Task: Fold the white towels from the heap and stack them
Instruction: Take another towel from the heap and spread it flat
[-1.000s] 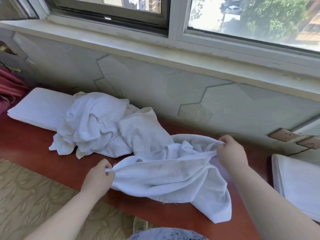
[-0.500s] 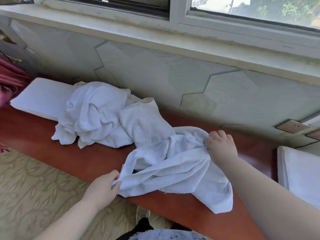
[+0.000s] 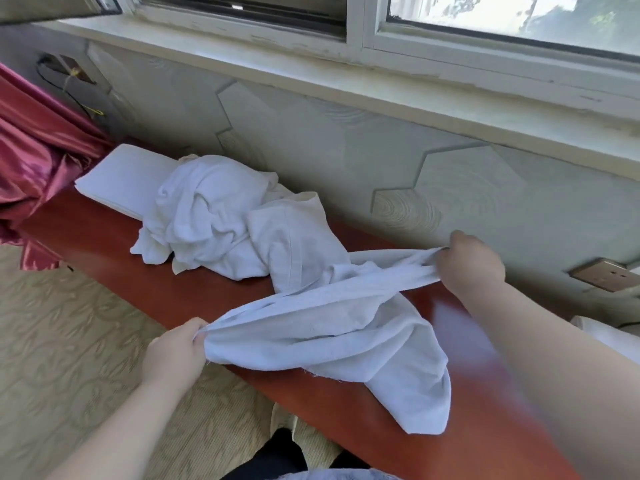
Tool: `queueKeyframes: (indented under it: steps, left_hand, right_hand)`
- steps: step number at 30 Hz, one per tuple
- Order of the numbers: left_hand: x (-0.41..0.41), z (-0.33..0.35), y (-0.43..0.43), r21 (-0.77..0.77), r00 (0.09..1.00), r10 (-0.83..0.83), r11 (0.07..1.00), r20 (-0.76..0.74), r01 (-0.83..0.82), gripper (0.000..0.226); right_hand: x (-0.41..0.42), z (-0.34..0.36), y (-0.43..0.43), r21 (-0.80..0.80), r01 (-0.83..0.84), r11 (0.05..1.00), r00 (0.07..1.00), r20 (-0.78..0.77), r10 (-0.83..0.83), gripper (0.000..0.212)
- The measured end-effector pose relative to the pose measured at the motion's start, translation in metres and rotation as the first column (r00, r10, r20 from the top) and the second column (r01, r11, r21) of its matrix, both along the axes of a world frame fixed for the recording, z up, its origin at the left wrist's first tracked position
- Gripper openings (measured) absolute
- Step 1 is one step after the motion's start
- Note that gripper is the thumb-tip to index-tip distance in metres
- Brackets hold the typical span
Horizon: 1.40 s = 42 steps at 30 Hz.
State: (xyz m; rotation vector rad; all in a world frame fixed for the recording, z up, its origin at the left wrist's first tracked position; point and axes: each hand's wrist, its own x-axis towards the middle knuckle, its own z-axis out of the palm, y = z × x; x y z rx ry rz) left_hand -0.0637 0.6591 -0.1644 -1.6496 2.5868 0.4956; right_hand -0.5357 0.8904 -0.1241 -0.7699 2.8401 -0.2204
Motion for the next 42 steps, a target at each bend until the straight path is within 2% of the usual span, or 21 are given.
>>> queueKeyframes:
  steps: [3, 7, 10, 12, 14, 16, 17, 19, 20, 21, 23, 25, 27, 29, 30, 32, 34, 36, 38, 42]
  left_hand:
    - [0.001, 0.015, -0.004, -0.072, 0.999, -0.021, 0.997, 0.041, 0.024, 0.027]
    - [-0.001, 0.018, -0.007, -0.168, 0.972, -0.21, 0.96, 0.108, 0.226, 0.024]
    - [0.008, 0.01, -0.007, -0.14, 0.891, -0.408, 0.888, 0.2, 0.439, 0.036]
    - [0.013, 0.01, 0.001, -0.122, 0.799, -0.559, 0.797, 0.223, 0.592, 0.054]
    - [0.021, 0.005, 0.005, -0.143, 0.751, -0.632, 0.739, 0.19, 0.658, 0.071]
    - [0.037, 0.0, 0.004, -0.178, 0.766, -0.615, 0.745, 0.187, 0.642, 0.067]
    - [0.045, 0.003, 0.002, -0.206, 0.802, -0.57, 0.775, 0.179, 0.598, 0.058]
    - [0.055, 0.016, -0.013, -0.228, 0.919, -0.392, 0.892, 0.037, 0.39, 0.033]
    - [0.056, 0.024, -0.024, -0.271, 0.942, -0.329, 0.914, -0.061, 0.301, 0.022]
    - [0.055, 0.032, -0.037, -0.33, 0.94, -0.313, 0.909, -0.134, 0.255, 0.014]
    - [0.049, 0.046, -0.053, -0.41, 0.92, -0.354, 0.874, -0.17, 0.261, 0.01]
    - [0.043, 0.05, -0.058, -0.397, 0.893, -0.447, 0.83, -0.051, 0.392, 0.012]
    - [0.043, 0.036, -0.047, -0.215, 0.84, -0.528, 0.812, 0.126, 0.542, 0.021]
    - [0.047, 0.011, -0.032, 0.005, 0.803, -0.563, 0.819, 0.195, 0.573, 0.012]
    - [0.05, 0.004, -0.024, 0.048, 0.807, -0.56, 0.826, 0.19, 0.562, 0.011]
    - [0.054, -0.009, -0.006, 0.027, 0.87, -0.469, 0.882, 0.152, 0.47, 0.023]
    - [0.054, -0.014, 0.011, -0.011, 0.928, -0.355, 0.934, 0.112, 0.358, 0.027]
    - [0.053, -0.011, 0.019, -0.014, 0.953, -0.267, 0.962, 0.142, 0.272, 0.023]
    - [0.052, -0.009, 0.018, -0.02, 0.966, -0.193, 0.98, 0.171, 0.199, 0.026]
    - [0.05, -0.008, 0.009, -0.024, 0.981, -0.094, 0.995, 0.168, 0.1, 0.026]
  right_hand:
    - [-0.003, 0.012, 0.015, -0.079, 0.159, 0.984, 0.987, 0.047, -0.155, 0.001]
    - [0.008, 0.026, 0.035, 0.0, 0.202, 0.979, 0.973, 0.117, -0.201, 0.028]
    - [0.023, 0.034, 0.055, 0.106, 0.179, 0.978, 0.972, 0.133, -0.192, 0.035]
    - [0.045, 0.034, 0.068, 0.158, 0.117, 0.981, 0.987, 0.087, -0.132, 0.03]
    - [0.069, 0.03, 0.077, 0.198, 0.07, 0.978, 0.993, 0.077, -0.087, 0.022]
    - [0.09, 0.026, 0.085, 0.135, 0.124, 0.983, 0.988, 0.073, -0.135, 0.015]
    - [0.1, 0.027, 0.089, 0.034, 0.193, 0.981, 0.979, 0.063, -0.195, 0.013]
    - [0.117, 0.033, 0.1, -0.221, 0.359, 0.907, 0.931, 0.021, -0.363, 0.018]
    - [0.124, 0.039, 0.105, -0.314, 0.418, 0.852, 0.899, 0.013, -0.437, 0.021]
    - [0.131, 0.046, 0.109, -0.359, 0.46, 0.812, 0.873, 0.016, -0.488, 0.023]
    - [0.14, 0.053, 0.114, -0.302, 0.52, 0.799, 0.846, 0.057, -0.53, 0.022]
    - [0.149, 0.05, 0.119, -0.097, 0.494, 0.864, 0.869, 0.076, -0.488, 0.023]
    - [0.155, 0.039, 0.123, 0.142, 0.385, 0.912, 0.918, 0.038, -0.394, 0.023]
    - [0.155, 0.024, 0.124, 0.28, 0.255, 0.926, 0.962, 0.025, -0.272, 0.019]
    - [0.155, 0.015, 0.124, 0.313, 0.206, 0.927, 0.974, 0.029, -0.226, 0.013]
    - [0.154, -0.003, 0.123, 0.361, 0.091, 0.928, 0.996, -0.028, -0.087, 0.003]
    - [0.152, -0.021, 0.121, 0.405, -0.024, 0.914, 0.985, -0.148, 0.092, 0.004]
    - [0.146, -0.037, 0.119, 0.405, -0.093, 0.91, 0.963, -0.196, 0.186, 0.019]
    - [0.14, -0.046, 0.114, 0.373, -0.16, 0.914, 0.95, -0.193, 0.245, 0.029]
    - [0.124, -0.068, 0.106, 0.409, -0.33, 0.851, 0.907, -0.112, 0.405, 0.032]
